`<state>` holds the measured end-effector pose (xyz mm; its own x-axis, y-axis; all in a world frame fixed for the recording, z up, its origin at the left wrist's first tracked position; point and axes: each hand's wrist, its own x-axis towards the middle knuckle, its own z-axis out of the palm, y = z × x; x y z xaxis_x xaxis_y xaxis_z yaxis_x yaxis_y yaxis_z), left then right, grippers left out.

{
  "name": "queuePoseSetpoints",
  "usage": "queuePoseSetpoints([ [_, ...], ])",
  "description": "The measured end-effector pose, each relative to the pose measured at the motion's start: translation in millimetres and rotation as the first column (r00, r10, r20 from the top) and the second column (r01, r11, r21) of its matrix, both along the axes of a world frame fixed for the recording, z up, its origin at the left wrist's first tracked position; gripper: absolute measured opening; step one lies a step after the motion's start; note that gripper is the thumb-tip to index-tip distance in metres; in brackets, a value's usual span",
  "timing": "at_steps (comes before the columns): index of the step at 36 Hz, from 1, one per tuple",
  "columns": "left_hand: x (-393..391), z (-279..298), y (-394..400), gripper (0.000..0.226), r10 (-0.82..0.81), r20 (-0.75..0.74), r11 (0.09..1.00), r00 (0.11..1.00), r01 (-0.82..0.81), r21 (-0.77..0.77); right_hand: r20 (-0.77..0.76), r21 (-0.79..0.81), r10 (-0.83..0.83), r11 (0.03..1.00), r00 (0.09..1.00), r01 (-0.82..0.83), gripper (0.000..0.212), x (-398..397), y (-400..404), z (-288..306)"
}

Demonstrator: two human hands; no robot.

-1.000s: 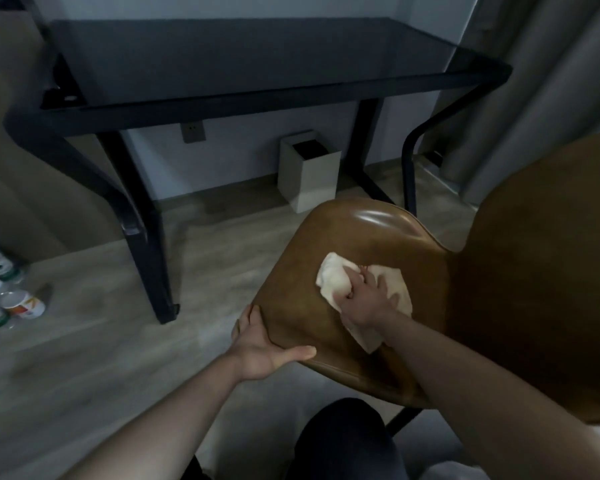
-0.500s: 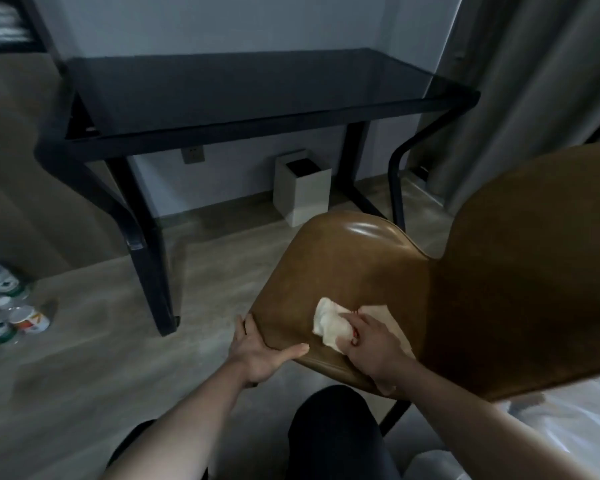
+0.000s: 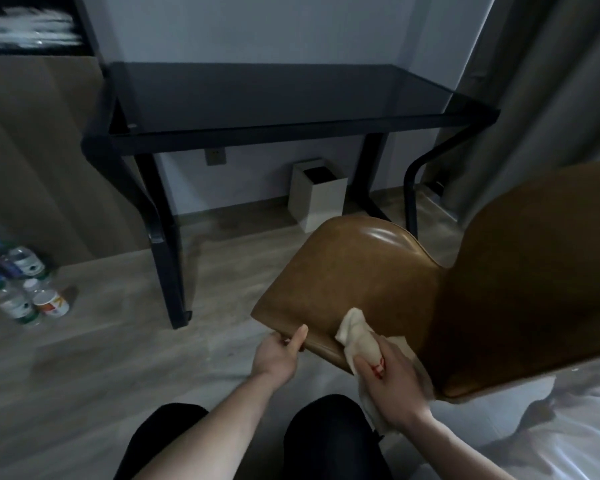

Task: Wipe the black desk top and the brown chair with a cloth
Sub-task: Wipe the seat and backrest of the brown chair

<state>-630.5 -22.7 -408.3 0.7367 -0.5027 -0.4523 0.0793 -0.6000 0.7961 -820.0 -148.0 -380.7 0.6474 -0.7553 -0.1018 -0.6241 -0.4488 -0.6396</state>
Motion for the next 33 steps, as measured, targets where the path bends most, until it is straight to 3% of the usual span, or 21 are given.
queuePoseSetpoints([
  [3,22.2,2.6,-13.5,0.048,0.049,0.002,0.999,0.999,-0.048,-0.024,0.001,-0.045,0.012,0.999,1.0,-0.012,0.057,24.9,-4.0,-1.8],
  [9,75.7,11.1,-43.4,0.044,0.141,-0.009,0.989,0.99,-0.141,-0.051,0.053,-0.134,0.009,0.991,0.999,-0.002,0.069,86.9,-12.2,-9.7],
  [15,139.7,10.5,-68.3,0.032,0.127,-0.034,0.989,0.991,-0.129,-0.078,-0.052,-0.147,0.022,0.989,0.998,-0.029,0.063,158.4,-29.4,-15.7],
  [18,156.7,33.2,-69.3,0.04,0.049,0.018,0.998,0.999,-0.048,-0.046,-0.106,-0.137,0.009,0.99,0.994,-0.023,0.062,193.7,-34.9,-8.6],
  [23,183.1,59.6,-51.3,0.031,0.031,0.132,0.999,0.991,-0.026,-0.036,-0.088,-0.129,-0.016,0.992,0.996,0.005,0.076,230.2,-39.0,-1.2],
  [27,185.9,93.4,-23.0,0.023,0.053,0.194,0.996,0.98,-0.037,-0.084,-0.102,-0.156,-0.026,0.988,0.994,0.009,0.063,237.4,-36.7,5.1],
  [30,190.2,110.1,-1.7,0.02,0.075,0.225,0.994,0.971,-0.055,-0.095,-0.025,-0.165,0.002,0.986,1.0,-0.007,0.06,235.9,-25.8,18.4],
  [33,188.4,131.1,18.5,0.019,0.1,0.244,0.99,0.965,-0.072,-0.119,0.241,0.002,0.008,1.0,0.971,-0.009,0.059,235.1,-8.9,44.3],
])
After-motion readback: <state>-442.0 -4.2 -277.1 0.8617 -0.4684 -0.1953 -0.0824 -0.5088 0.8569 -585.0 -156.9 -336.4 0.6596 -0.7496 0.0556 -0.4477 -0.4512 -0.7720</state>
